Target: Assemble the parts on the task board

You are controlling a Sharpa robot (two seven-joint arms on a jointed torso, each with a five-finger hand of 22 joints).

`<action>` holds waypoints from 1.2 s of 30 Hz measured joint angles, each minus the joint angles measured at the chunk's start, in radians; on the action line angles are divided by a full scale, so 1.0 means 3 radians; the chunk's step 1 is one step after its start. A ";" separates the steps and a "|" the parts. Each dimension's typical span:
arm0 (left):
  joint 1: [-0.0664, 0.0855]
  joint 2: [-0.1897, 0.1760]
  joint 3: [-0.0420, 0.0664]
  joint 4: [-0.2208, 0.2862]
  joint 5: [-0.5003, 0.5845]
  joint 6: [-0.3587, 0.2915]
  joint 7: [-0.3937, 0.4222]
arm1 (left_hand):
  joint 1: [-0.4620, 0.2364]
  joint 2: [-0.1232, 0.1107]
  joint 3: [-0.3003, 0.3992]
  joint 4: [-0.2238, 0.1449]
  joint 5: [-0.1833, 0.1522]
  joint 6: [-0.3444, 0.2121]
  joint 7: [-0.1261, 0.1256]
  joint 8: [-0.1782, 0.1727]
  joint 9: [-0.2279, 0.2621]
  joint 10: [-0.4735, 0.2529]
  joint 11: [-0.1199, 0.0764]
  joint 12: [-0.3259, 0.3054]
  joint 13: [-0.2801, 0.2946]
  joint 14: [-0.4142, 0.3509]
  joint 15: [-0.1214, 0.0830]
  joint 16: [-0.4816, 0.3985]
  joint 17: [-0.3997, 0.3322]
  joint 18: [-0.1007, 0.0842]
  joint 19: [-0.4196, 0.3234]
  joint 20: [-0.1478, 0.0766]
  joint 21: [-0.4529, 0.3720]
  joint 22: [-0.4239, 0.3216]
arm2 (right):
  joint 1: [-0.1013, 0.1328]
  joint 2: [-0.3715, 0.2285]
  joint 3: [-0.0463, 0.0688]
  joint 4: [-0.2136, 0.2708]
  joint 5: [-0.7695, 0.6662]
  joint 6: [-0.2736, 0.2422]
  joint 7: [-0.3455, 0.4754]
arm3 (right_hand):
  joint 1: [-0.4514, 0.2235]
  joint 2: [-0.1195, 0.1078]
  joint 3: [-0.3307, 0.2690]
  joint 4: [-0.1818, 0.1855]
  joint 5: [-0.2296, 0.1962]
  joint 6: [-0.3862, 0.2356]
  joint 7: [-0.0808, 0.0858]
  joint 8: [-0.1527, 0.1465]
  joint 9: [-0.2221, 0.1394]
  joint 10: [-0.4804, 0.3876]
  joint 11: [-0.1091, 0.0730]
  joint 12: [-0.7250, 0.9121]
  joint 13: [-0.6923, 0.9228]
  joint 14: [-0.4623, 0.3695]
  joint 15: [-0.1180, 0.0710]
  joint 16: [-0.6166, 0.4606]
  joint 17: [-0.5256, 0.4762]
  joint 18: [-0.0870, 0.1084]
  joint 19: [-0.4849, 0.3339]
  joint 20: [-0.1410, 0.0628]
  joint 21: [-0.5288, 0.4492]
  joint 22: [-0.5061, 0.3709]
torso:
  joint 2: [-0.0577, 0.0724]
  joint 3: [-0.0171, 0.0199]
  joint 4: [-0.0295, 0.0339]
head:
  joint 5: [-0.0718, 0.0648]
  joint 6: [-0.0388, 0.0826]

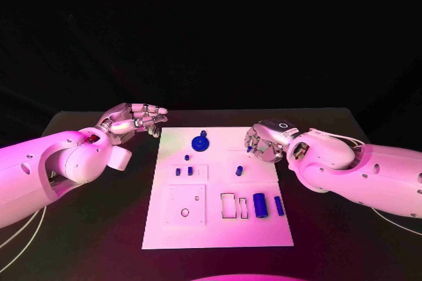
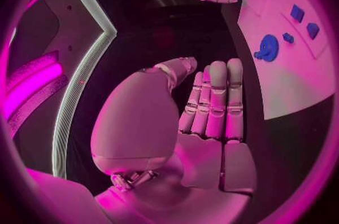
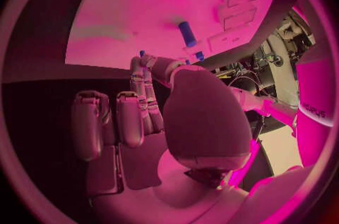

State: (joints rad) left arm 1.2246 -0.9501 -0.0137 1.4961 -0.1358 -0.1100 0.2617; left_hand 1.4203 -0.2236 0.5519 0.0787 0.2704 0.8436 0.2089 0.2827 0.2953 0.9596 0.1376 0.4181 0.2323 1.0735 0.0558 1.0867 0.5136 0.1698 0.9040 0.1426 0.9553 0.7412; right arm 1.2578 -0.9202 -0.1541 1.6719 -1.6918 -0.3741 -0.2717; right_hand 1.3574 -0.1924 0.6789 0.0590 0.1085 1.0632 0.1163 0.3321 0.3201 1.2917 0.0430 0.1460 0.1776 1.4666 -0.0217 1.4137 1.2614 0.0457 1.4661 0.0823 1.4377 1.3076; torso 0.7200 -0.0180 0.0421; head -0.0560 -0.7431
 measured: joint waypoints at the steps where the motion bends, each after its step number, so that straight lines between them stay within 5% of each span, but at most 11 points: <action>1: 0.0000 0.0001 0.0000 -0.0002 0.0000 0.0000 0.0000 | 0.0000 0.0000 0.0000 0.0000 0.0000 0.0000 0.0000 0.0000 -0.0002 0.0000 0.0000 0.0000 0.0000 0.0000 0.0000 0.0000 -0.0003 0.0000 0.0000 0.0000 -0.0013 0.0000 | 0.0003 -0.0008 0.0002 0.0029 0.0002 -0.0011 0.0000 | -0.0004 -0.0003 0.0000 0.0000 0.0000 0.0003 -0.0003 0.0001 0.0000 0.0000 0.0000 0.0000 0.0000 0.0000 0.0000 0.0000 0.0000 0.0000 0.0000 0.0000 0.0000 0.0000 | 0.0000 0.0000 0.0000 | 0.0004 0.0001; 10: 0.0000 0.0018 -0.0002 -0.0015 -0.0005 0.0000 -0.0002 | 0.0000 0.0000 -0.0010 -0.0010 0.0000 -0.0011 0.0011 0.0000 -0.0003 -0.0012 -0.0012 0.0012 0.0000 0.0000 0.0000 0.0000 -0.0003 0.0000 0.0000 0.0000 -0.0013 -0.0003 | 0.0009 0.0021 0.0006 0.0357 0.0028 -0.0102 0.0004 | -0.0013 0.0005 0.0005 -0.0013 -0.0002 0.0004 -0.0004 0.0001 0.0000 0.0000 0.0000 0.0000 0.0000 0.0000 0.0000 0.0000 -0.0007 0.0000 0.0000 0.0000 0.0000 0.0000 | -0.0001 0.0000 0.0000 | 0.0066 0.0013; 15: -0.0001 0.0037 -0.0005 -0.0026 -0.0006 0.0000 -0.0002 | 0.0000 0.0000 -0.0010 -0.0010 0.0000 -0.0012 0.0011 0.0000 -0.0003 -0.0012 -0.0012 0.0012 0.0000 0.0000 0.0000 0.0000 -0.0003 0.0000 0.0000 0.0000 -0.0013 -0.0003 | -0.0022 0.0164 0.0007 0.0462 0.0045 -0.0121 0.0014 | -0.0021 0.0004 0.0005 -0.0013 -0.0003 0.0003 -0.0004 0.0000 0.0000 0.0000 0.0000 -0.0001 -0.0001 0.0000 0.0000 0.0000 -0.0010 0.0000 0.0000 0.0000 0.0000 0.0000 | -0.0004 -0.0004 0.0000 | 0.0149 0.0014; 24: -0.0001 0.0074 -0.0014 -0.0030 -0.0008 0.0000 -0.0008 | 0.0000 0.0000 -0.0010 -0.0010 0.0000 -0.0012 0.0011 0.0000 -0.0003 -0.0012 -0.0012 0.0012 0.0000 0.0000 0.0000 0.0000 -0.0007 0.0000 0.0000 0.0000 -0.0013 -0.0003 | -0.0158 0.0428 -0.0007 0.0481 0.0067 -0.0119 0.0042 | -0.0025 0.0000 0.0005 -0.0014 -0.0003 0.0002 -0.0004 -0.0010 0.0000 0.0000 0.0000 -0.0001 -0.0002 0.0000 0.0000 0.0000 -0.0023 0.0000 0.0000 0.0000 0.0000 -0.0001 | -0.0008 -0.0011 0.0006 | 0.0290 -0.0016; 36: 0.0000 0.0094 -0.0020 -0.0012 -0.0010 -0.0003 -0.0031 | 0.0000 0.0000 -0.0010 -0.0010 0.0000 -0.0011 0.0011 0.0000 -0.0002 -0.0012 -0.0012 0.0011 -0.0001 0.0000 0.0000 0.0000 -0.0006 0.0000 0.0000 0.0000 -0.0013 -0.0003 | -0.0347 0.0656 -0.0037 0.0382 0.0082 -0.0087 0.0070 | -0.0025 0.0000 0.0005 -0.0014 -0.0010 -0.0004 -0.0001 0.0003 0.0000 -0.0001 0.0001 -0.0006 -0.0003 0.0000 0.0000 0.0000 -0.0033 0.0000 0.0000 0.0000 -0.0013 -0.0001 | -0.0006 -0.0016 0.0008 | 0.0382 -0.0060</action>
State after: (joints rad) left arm 1.2246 -0.9219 -0.0196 1.4923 -0.1386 -0.1109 0.2523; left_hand 1.4203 -0.2236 0.5490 0.0758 0.2704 0.8402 0.2123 0.2827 0.2946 0.9561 0.1340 0.4213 0.2322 1.0736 0.0558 1.0867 0.5117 0.1697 0.9040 0.1426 0.9515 0.7404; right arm 1.1536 -0.7233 -0.1651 1.7865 -1.6673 -0.4003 -0.2506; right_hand 1.3499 -0.1925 0.6803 0.0548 0.1057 1.0620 0.1161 0.3331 0.3201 1.2916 0.0431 0.1443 0.1766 1.4666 -0.0216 1.4137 1.2516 0.0456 1.4661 0.0824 1.4337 1.3073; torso 0.7181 -0.0227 0.0444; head 0.0587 -0.7612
